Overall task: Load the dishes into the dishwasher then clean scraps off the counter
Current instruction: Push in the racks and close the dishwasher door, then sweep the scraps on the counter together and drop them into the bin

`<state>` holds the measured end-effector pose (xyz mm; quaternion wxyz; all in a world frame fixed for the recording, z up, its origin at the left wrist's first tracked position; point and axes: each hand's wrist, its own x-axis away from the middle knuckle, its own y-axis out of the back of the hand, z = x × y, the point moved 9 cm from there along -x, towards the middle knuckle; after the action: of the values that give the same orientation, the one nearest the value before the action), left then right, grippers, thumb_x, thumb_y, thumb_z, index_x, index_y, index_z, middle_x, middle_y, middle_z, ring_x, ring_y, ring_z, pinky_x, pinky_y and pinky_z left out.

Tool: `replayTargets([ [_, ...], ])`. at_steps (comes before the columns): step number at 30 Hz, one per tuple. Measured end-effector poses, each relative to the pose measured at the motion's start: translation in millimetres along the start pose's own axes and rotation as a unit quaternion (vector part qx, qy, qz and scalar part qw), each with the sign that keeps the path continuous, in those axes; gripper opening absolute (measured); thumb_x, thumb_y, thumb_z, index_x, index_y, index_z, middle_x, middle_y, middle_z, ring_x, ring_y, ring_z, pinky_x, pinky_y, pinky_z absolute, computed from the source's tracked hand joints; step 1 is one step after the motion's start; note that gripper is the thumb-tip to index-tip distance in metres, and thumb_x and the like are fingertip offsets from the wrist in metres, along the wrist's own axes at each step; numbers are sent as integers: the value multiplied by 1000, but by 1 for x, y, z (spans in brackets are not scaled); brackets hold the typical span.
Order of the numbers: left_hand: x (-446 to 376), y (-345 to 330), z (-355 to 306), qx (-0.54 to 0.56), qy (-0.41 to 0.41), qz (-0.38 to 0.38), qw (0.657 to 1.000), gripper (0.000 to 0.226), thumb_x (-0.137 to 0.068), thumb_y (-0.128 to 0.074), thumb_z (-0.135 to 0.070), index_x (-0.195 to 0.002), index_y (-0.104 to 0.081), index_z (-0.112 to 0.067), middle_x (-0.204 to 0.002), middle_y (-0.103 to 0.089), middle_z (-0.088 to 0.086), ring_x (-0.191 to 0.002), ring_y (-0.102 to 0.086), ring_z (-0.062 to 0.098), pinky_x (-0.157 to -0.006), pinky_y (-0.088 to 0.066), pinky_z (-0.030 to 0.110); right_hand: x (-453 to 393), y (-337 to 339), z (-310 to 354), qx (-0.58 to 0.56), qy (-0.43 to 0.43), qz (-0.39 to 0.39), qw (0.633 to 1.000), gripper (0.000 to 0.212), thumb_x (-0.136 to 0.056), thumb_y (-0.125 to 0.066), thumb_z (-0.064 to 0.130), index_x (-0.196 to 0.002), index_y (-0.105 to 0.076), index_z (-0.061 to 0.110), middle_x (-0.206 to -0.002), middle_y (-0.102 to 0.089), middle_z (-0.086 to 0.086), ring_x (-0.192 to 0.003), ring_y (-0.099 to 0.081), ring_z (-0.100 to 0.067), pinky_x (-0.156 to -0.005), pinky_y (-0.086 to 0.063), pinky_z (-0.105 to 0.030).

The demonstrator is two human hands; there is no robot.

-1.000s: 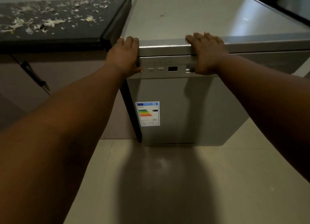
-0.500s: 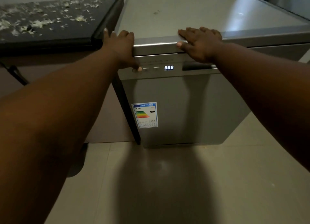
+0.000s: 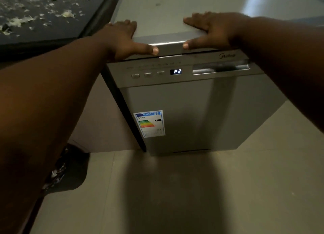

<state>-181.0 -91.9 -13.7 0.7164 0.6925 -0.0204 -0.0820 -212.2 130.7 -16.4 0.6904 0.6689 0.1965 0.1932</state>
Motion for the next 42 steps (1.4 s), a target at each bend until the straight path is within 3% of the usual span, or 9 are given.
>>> replayTargets([
  [9, 1, 1, 0, 1, -2, -20, 1000, 125, -58, -32, -97, -149, -20, -12, -154, -25, 15, -138, -29, 35, -111, -25, 49, -4, 0, -3, 12, 2, -11, 1000, 110, -58, -23, 98, -150, -6, 41, -160, -10, 6, -146, -15, -23, -113, -20, -55],
  [17, 2, -1, 1, -11, -18, 2, 1000, 129, -58, -23, -99, -152, -12, -11, -158, -13, 14, -144, -17, 30, -117, -14, 47, -8, -2, -1, 39, 27, 0, 999, 111, -61, -17, 99, -151, -5, 35, -161, -10, -1, -146, -15, -27, -115, -17, -51],
  [25, 2, -3, 3, 10, -10, 22, 1000, 119, -68, -12, -94, -152, -10, -10, -159, -10, 15, -146, -11, 29, -119, -8, 48, -7, -3, -1, 38, 24, 30, 999, 110, -63, -18, 98, -151, -1, 35, -161, -6, -1, -147, -10, -27, -117, -13, -49],
  [32, -1, -3, 3, -8, 3, 50, 999, 130, -58, -2, -98, -151, -10, -9, -158, -12, 16, -145, -13, 31, -118, -10, 49, -6, -2, -3, 28, 3, 50, 998, 108, -62, -16, 97, -151, 1, 39, -161, -4, 3, -148, -6, -24, -118, -10, -45],
  [36, -1, -3, 4, 38, -1, 26, 999, 98, -82, -5, -79, -150, -15, -8, -157, -15, 18, -145, -13, 32, -118, -10, 49, -14, 0, -3, -14, -72, 42, 996, 89, -75, -5, 87, -151, -2, 40, -161, -3, 4, -148, -2, -23, -118, -7, -45],
  [39, -2, -8, 4, 67, -4, 35, 997, 75, -93, -10, -57, -152, -6, -10, -159, -3, 15, -147, -1, 30, -119, 0, 44, -22, -2, -1, -17, -123, 37, 992, 77, -86, -7, 76, -152, -1, 37, -161, 0, 1, -148, 1, -24, -118, -5, -46],
  [42, -6, -9, 2, 77, -31, 71, 994, 70, -98, -17, -51, -152, 3, -10, -159, 9, 13, -146, 9, 27, -117, 7, 39, -24, -4, 7, -18, -166, 53, 985, 76, -89, -10, 71, -153, 1, 32, -161, 4, -2, -148, 4, -28, -118, -1, -47],
])
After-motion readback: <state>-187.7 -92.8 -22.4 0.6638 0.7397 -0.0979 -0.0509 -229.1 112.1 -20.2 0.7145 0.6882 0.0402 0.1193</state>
